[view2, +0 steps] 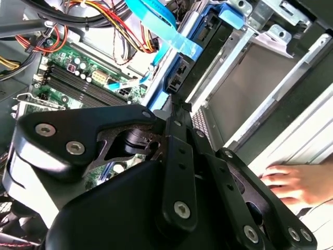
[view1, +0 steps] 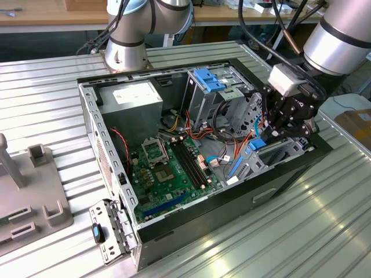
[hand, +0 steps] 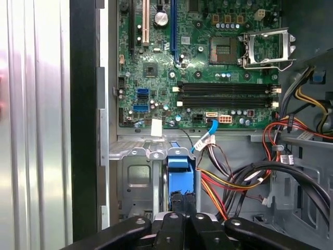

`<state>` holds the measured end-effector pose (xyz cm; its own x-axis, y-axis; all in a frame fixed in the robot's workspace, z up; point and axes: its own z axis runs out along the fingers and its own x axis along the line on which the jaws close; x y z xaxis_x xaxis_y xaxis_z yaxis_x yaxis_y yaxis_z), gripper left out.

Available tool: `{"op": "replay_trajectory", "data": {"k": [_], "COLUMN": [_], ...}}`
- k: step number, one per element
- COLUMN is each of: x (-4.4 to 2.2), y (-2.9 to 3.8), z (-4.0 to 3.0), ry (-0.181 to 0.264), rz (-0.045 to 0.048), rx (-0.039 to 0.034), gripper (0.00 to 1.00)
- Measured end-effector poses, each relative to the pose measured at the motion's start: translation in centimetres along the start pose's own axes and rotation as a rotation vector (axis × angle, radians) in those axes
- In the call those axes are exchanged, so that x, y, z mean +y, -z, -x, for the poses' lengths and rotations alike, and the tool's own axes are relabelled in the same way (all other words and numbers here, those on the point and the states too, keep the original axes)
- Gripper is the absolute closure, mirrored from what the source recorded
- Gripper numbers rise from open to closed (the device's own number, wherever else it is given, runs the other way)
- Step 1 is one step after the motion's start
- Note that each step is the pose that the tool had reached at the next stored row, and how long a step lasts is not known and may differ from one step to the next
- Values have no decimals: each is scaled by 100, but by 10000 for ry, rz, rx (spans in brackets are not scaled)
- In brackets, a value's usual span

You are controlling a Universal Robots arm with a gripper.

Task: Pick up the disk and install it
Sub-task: 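Insert the disk into the insertion slot, then insert the first disk wire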

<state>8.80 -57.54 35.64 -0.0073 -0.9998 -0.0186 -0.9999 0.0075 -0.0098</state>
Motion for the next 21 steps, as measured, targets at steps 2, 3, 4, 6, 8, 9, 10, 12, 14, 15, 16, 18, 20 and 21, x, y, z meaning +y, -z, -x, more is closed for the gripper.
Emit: {"op": "replay_trajectory", "data": {"k": [2, 3, 4, 6, 8, 9, 10, 12, 14, 15, 16, 18, 20, 21], "x": [0, 0, -4, -181, -182, -182, -182, -183, -184, -184, -184, -185, -185, -185], "y": [14, 18, 19, 17, 180, 206, 231, 305, 371, 408, 455, 498, 543, 563], "z": [0, 0, 1, 13, 16, 17, 17, 19, 20, 21, 22, 22, 23, 24], "ry": [0, 0, 2, 44, 52, 52, 53, 52, 52, 53, 52, 53, 52, 52], "rz": [0, 0, 0, -34, -42, -42, -42, -42, -43, -42, -42, -42, -42, -42], "rx": [-4, -2, -1, -3, -4, -4, -4, -4, -4, -4, -4, -4, -5, -5], "gripper": [89, 89, 89, 89, 89, 89, 89, 89, 89, 89, 89, 89, 89, 89]}}
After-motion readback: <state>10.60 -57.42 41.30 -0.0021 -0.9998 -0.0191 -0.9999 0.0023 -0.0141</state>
